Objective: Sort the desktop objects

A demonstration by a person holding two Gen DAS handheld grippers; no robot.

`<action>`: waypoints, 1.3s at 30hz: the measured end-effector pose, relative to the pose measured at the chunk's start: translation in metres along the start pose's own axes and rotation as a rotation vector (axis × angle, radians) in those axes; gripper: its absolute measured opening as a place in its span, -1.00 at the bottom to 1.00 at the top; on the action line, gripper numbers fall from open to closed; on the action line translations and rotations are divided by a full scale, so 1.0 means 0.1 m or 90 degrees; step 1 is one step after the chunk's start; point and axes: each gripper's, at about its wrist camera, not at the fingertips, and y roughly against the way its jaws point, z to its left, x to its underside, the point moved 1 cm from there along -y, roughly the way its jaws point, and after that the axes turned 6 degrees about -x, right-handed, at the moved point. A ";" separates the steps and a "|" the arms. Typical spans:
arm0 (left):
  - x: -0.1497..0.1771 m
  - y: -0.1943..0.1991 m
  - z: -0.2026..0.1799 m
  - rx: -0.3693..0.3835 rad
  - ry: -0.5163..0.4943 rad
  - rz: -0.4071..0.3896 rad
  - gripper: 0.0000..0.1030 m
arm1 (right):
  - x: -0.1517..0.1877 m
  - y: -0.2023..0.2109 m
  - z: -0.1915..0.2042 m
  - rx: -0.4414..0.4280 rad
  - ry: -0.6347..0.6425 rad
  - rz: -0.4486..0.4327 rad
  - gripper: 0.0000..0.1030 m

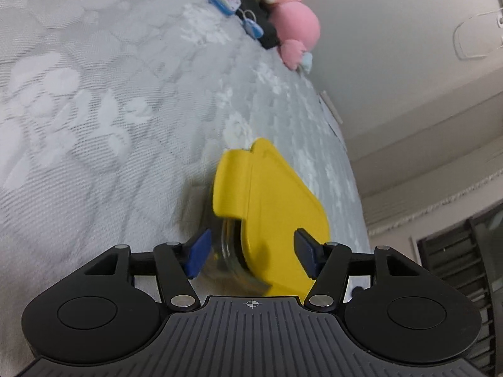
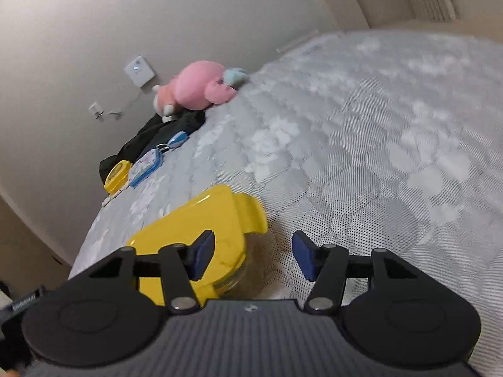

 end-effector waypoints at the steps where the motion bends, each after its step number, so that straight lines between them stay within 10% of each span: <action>1: -0.04 -0.05 0.00 0.002 -0.003 0.003 0.22 | -0.01 -0.09 -0.04 0.000 -0.009 0.008 0.13; 8: -0.16 -0.27 0.03 0.035 0.002 0.038 0.26 | 0.04 -0.43 -0.24 -0.053 -0.099 0.050 0.11; 13: -0.21 -0.33 0.00 0.035 -0.018 0.046 0.26 | 0.07 -0.44 -0.16 -0.081 -0.091 0.057 -0.27; 32: -0.30 -0.17 0.04 0.014 -0.007 0.022 0.28 | 0.11 -0.32 0.07 -0.055 -0.003 0.045 -0.25; 39: -0.43 0.01 0.11 0.117 0.062 -0.051 0.25 | 0.11 -0.29 0.12 -0.041 0.020 0.027 -0.11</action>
